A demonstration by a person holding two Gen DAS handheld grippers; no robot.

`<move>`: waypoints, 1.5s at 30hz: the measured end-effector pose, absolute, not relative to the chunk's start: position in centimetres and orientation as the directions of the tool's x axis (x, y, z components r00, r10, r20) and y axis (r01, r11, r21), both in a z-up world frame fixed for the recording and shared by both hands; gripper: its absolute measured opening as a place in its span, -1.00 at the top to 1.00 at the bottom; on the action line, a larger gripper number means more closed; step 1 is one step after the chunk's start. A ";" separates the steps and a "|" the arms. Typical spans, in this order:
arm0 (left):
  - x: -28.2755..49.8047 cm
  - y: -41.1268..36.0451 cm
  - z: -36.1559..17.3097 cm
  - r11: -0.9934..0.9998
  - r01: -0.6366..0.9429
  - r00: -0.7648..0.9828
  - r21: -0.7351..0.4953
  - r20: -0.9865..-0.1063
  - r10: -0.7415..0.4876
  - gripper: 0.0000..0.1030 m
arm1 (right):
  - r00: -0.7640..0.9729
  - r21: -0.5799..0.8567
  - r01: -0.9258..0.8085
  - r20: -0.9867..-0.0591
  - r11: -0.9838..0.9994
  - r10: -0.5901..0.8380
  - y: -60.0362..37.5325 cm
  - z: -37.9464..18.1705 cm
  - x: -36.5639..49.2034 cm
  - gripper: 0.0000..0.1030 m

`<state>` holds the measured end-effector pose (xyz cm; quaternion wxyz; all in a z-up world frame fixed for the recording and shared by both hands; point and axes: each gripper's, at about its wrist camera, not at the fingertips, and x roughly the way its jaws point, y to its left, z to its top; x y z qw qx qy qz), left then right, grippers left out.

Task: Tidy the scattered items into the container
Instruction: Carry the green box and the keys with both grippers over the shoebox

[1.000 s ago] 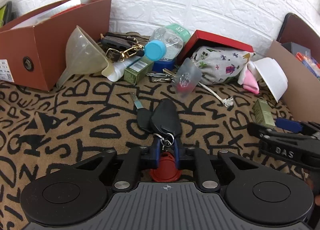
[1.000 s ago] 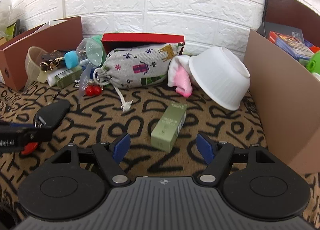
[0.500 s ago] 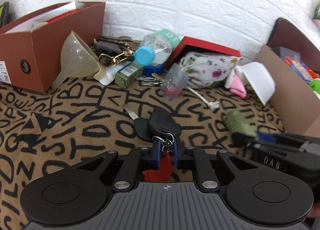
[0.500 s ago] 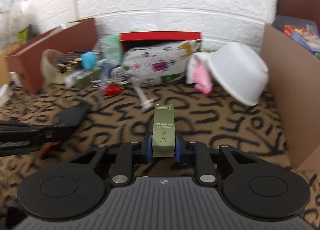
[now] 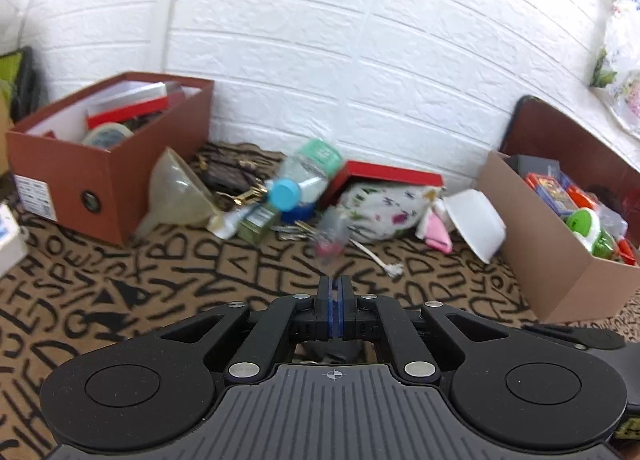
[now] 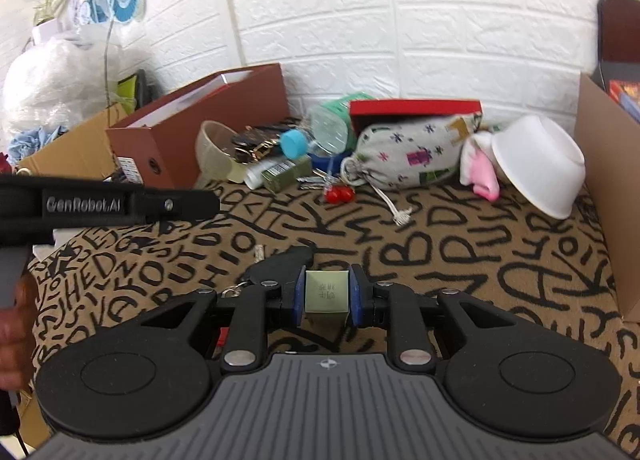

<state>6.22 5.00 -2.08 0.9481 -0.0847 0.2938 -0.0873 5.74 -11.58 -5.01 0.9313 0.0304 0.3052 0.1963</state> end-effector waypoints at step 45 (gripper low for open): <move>7.9 4.8 -3.3 0.963 0.185 0.755 -0.198 -0.599 -0.268 1.00 | 0.751 0.114 -0.364 -0.551 0.924 0.364 -10.8 -3.3 5.1 0.50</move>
